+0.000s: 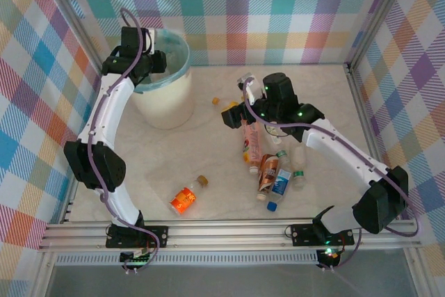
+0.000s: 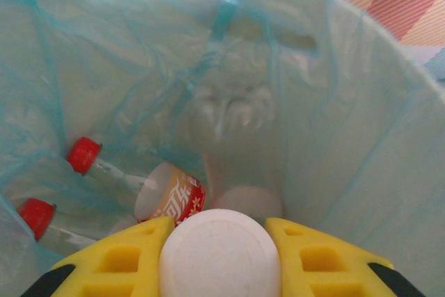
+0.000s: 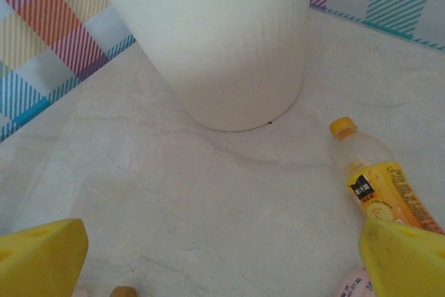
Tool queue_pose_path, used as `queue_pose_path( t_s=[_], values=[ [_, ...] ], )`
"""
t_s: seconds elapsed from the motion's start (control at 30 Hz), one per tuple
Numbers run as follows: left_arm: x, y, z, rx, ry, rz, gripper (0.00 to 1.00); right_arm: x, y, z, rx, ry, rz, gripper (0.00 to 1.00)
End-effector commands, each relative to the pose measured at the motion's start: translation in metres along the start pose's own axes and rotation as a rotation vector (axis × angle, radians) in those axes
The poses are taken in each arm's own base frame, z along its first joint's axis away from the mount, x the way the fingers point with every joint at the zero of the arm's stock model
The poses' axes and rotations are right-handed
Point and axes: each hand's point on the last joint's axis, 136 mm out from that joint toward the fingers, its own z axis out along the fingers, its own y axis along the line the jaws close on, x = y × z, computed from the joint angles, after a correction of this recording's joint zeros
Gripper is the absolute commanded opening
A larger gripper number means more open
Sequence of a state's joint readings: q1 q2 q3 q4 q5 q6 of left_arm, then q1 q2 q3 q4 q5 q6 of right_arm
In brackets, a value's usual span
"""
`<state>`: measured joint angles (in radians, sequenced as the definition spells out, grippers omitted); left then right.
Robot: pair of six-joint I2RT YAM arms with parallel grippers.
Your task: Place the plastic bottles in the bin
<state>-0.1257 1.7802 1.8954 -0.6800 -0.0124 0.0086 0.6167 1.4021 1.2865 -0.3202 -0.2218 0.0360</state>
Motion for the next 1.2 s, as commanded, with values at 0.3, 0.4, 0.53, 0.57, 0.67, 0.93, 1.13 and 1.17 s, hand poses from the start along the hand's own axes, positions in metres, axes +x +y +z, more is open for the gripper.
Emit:
queue_pose_path(
  t_s=[0.3,0.4,0.53,0.57,0.67,0.93,1.13,1.17],
  values=[
    [0.049,0.017,0.039,0.024,0.121,-0.023,0.05,0.0,0.005,0.005,-0.024,0.017,0.013,0.99],
    [0.058,0.021,0.049,0.011,0.149,-0.008,0.06,0.002,0.004,0.007,-0.025,0.026,0.018,1.0],
    [0.06,0.024,0.056,0.016,0.167,-0.018,0.1,0.004,0.004,0.011,-0.029,0.038,0.022,1.0],
    [0.06,0.024,0.057,0.019,0.171,-0.023,0.11,0.004,0.003,0.011,-0.028,0.04,0.022,1.0],
    [0.049,0.023,0.05,0.047,0.16,-0.057,0.15,0.004,0.001,0.011,-0.019,0.044,0.017,1.0],
    [-0.009,0.022,0.007,0.058,0.034,-0.087,0.72,0.003,0.002,0.015,-0.03,0.051,0.016,1.0],
    [-0.051,0.019,-0.038,0.069,-0.107,-0.116,0.74,0.004,0.002,0.019,-0.034,0.062,0.02,1.0],
    [-0.055,0.018,-0.045,0.069,-0.123,-0.119,0.74,0.002,0.002,0.019,-0.035,0.059,0.017,1.0]
  ],
)
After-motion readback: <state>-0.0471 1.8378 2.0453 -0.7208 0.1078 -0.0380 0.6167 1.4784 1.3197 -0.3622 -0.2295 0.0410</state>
